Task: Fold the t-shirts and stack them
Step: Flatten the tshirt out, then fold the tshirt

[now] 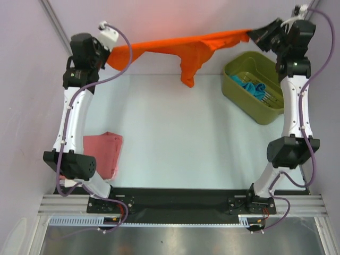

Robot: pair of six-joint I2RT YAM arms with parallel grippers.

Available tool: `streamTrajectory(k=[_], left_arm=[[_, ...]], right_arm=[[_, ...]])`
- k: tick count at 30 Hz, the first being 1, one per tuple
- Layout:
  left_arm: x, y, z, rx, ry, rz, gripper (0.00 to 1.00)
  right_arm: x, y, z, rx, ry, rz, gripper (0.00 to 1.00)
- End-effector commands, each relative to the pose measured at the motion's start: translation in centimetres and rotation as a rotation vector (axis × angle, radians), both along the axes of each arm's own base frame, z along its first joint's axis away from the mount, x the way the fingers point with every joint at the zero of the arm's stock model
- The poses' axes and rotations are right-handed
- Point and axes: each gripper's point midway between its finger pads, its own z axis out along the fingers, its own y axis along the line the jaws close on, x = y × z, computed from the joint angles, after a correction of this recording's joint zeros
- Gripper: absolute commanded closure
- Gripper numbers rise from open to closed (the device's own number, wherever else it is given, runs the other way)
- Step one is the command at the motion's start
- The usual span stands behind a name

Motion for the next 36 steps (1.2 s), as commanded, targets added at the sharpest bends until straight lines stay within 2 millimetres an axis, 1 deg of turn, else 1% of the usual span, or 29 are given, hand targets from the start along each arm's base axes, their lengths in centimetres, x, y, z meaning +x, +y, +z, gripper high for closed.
streamTrajectory(k=[1, 2, 3, 4, 5, 6, 7, 8, 9, 10, 11, 13, 14, 15, 16, 17, 19, 20, 22, 24, 27, 28, 30, 31, 32, 33, 34, 35, 36], left_arm=[[-2.8, 1.2, -6.4, 0.122, 0.175, -0.022, 0.99], [-4.5, 1.4, -6.5, 0.142, 0.181, -0.026, 1.0], [-5.5, 1.5, -10.7, 0.168, 0.282, -0.042, 1.0], [-6.5, 1.3, -12.1, 0.193, 0.325, -0.072, 1.0], [-8.4, 1.3, -13.8, 0.205, 0.39, -0.097, 1.0], [-9.9, 1.2, -17.2, 0.216, 0.483, -0.122, 1.0], [-10.9, 0.9, -18.9, 0.227, 0.535, -0.158, 1.0], [-12.6, 0.7, -20.9, 0.226, 0.613, -0.182, 1.0], [-14.4, 0.5, -23.3, 0.228, 0.683, -0.209, 1.0], [-15.6, 0.1, -24.7, 0.235, 0.731, -0.242, 1.0], [-17.7, 0.2, -27.2, 0.237, 0.822, -0.258, 1.0], [-19.6, -0.7, -28.8, 0.231, 0.874, -0.314, 0.98], [-20.7, -0.9, -29.7, 0.229, 0.91, -0.335, 0.98], [-22.1, -0.9, -31.3, 0.231, 0.96, -0.349, 0.96], [-23.1, -1.2, -31.9, 0.238, 0.991, -0.375, 0.96], [-24.3, -1.4, -32.9, 0.241, 1.035, -0.397, 0.95], [-25.8, -1.4, -33.8, 0.26, 1.089, -0.424, 0.94], [-26.7, -1.4, -34.3, 0.265, 1.123, -0.434, 0.93], [-28.0, -1.2, -34.6, 0.281, 1.169, -0.456, 0.93], [-28.7, -0.9, -34.9, 0.296, 1.193, -0.47, 0.92], [-25.8, -0.8, -34.5, 0.298, 1.086, -0.393, 0.92], [-23.8, -1.2, -34.1, 0.285, 1.015, -0.373, 0.92], [-21.4, -1.7, -33.7, 0.243, 0.986, -0.334, 0.92], [-20.1, -1.4, -33.4, 0.25, 0.962, -0.302, 0.92], [-18.8, -1.6, -33.0, 0.245, 0.946, -0.289, 0.92], [-18.1, -1.6, -33.9, 0.232, 0.973, -0.268, 0.92], [-17.3, -1.7, -34.2, 0.224, 0.967, -0.259, 0.92], [-16.5, -1.7, -34.1, 0.224, 0.958, -0.249, 0.92], [-16.0, -1.7, -34.8, 0.22, 0.975, -0.242, 0.92]], right_arm=[[-3.8, -1.0, -6.1, -0.094, 0.164, -0.03, 1.0], [-6.3, -1.0, -6.5, -0.114, 0.198, -0.046, 1.0], [-7.6, -1.1, -8.9, -0.155, 0.253, -0.052, 1.0], [-9.0, -1.2, -13.4, -0.171, 0.368, -0.055, 1.0], [-12.0, -1.4, -14.8, -0.193, 0.426, -0.084, 1.0], [-13.6, -1.5, -16.8, -0.218, 0.48, -0.091, 1.0], [-15.6, -2.0, -21.6, -0.233, 0.61, -0.113, 1.0], [-18.1, -1.8, -23.9, -0.251, 0.698, -0.114, 1.0], [-20.3, -1.9, -24.6, -0.264, 0.724, -0.136, 1.0], [-23.0, -2.0, -28.6, -0.27, 0.847, -0.149, 1.0], [-26.0, -2.0, -29.9, -0.286, 0.91, -0.166, 1.0], [-29.7, -1.3, -33.1, -0.243, 1.027, -0.179, 1.0], [-32.7, -0.8, -36.3, -0.232, 1.14, -0.166, 1.0], [-34.1, -0.3, -36.5, -0.207, 1.126, -0.165, 1.0], [-35.2, 0.1, -37.3, -0.154, 1.163, -0.177, 1.0], [-36.8, 0.4, -39.2, -0.129, 1.214, -0.177, 1.0], [-37.9, 0.9, -39.8, -0.085, 1.223, -0.175, 1.0], [-38.4, 1.1, -40.2, -0.075, 1.239, -0.172, 1.0], [-38.6, 1.3, -40.1, -0.085, 1.243, -0.164, 1.0], [-37.7, 0.8, -39.3, -0.108, 1.211, -0.182, 1.0], [-33.7, 0.9, -38.0, -0.143, 1.093, -0.15, 1.0], [-30.9, 1.4, -36.7, -0.131, 0.984, -0.116, 1.0], [-28.2, 1.8, -37.2, -0.183, 0.946, -0.048, 1.0], [-25.9, 2.0, -36.6, -0.198, 0.886, -0.032, 1.0], [-24.9, 1.9, -37.9, -0.212, 0.924, -0.02, 1.0], [-23.9, 1.9, -38.4, -0.244, 0.917, -0.004, 1.0], [-22.0, 1.9, -37.9, -0.257, 0.866, 0.002, 1.0], [-21.2, 2.0, -38.1, -0.263, 0.861, 0.01, 1.0], [-20.5, 2.0, -39.6, -0.278, 0.9, 0.025, 1.0]])
